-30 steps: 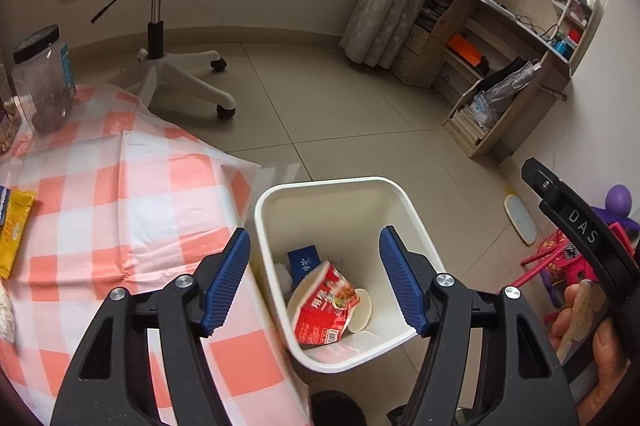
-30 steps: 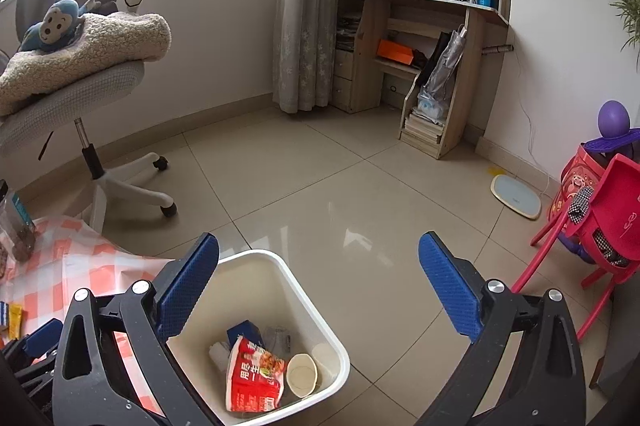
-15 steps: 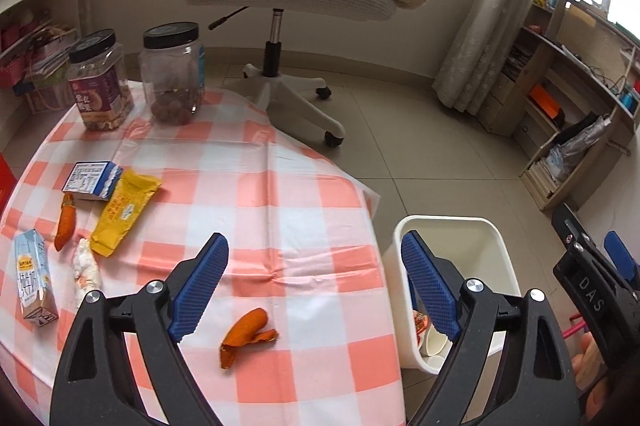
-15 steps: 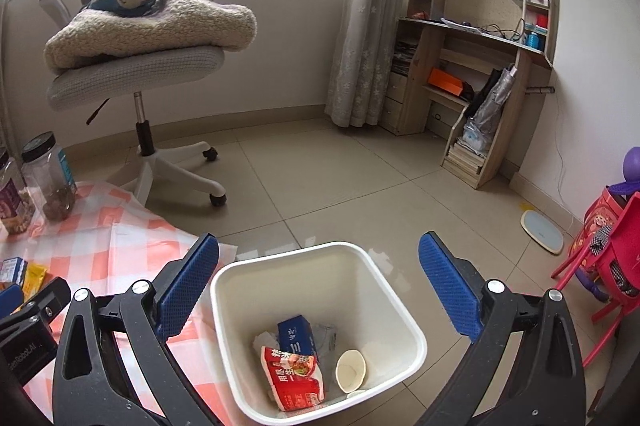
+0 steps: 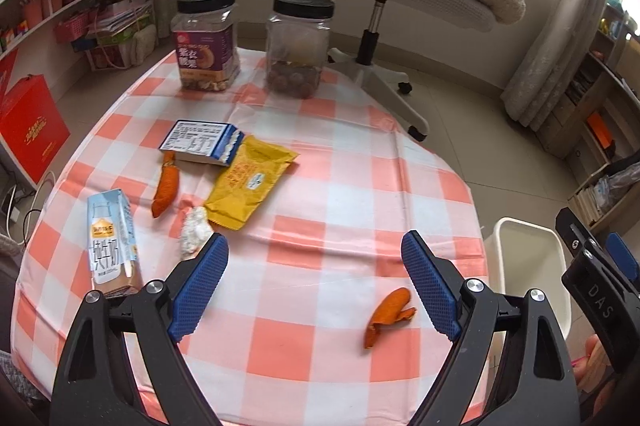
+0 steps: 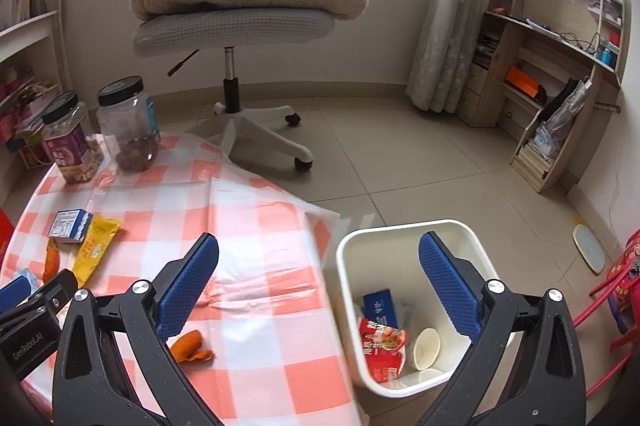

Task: Collect trash
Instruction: 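Grasp the white milk carton with the left tool while the right tool grasps the crumpled tissue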

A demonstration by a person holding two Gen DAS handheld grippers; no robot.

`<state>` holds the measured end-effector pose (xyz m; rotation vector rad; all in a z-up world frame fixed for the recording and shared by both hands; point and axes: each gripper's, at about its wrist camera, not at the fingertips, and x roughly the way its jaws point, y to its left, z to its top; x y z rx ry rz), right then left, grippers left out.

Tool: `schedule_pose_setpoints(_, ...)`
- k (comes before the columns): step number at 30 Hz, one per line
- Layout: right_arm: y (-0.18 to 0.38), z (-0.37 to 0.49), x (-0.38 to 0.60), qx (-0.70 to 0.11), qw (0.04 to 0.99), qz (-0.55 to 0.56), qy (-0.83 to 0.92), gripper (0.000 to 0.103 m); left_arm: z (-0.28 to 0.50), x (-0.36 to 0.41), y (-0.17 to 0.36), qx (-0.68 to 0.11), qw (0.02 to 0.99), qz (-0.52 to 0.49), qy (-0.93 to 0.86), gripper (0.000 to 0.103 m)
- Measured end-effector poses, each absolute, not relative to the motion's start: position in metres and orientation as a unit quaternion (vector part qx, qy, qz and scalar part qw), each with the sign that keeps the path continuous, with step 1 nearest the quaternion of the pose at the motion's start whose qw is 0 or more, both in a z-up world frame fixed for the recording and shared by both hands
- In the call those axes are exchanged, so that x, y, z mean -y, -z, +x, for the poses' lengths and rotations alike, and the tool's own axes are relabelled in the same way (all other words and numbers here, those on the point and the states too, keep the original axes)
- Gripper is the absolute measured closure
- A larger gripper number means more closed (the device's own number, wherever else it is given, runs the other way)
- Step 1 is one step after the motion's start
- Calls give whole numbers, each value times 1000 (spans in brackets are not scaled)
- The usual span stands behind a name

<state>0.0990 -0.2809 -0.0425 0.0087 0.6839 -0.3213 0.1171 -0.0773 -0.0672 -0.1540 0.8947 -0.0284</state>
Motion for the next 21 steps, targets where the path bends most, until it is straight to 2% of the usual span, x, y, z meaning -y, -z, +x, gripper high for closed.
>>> schedule_pose_setpoints(7, 59, 119, 224, -359, 926, -26, 111, 7, 116, 20, 79, -446, 890, -85, -43, 17)
schedule_pose_setpoints(21, 85, 141, 146, -391, 917, -63, 47, 7, 131, -95, 137, -517, 830, -136, -159, 17)
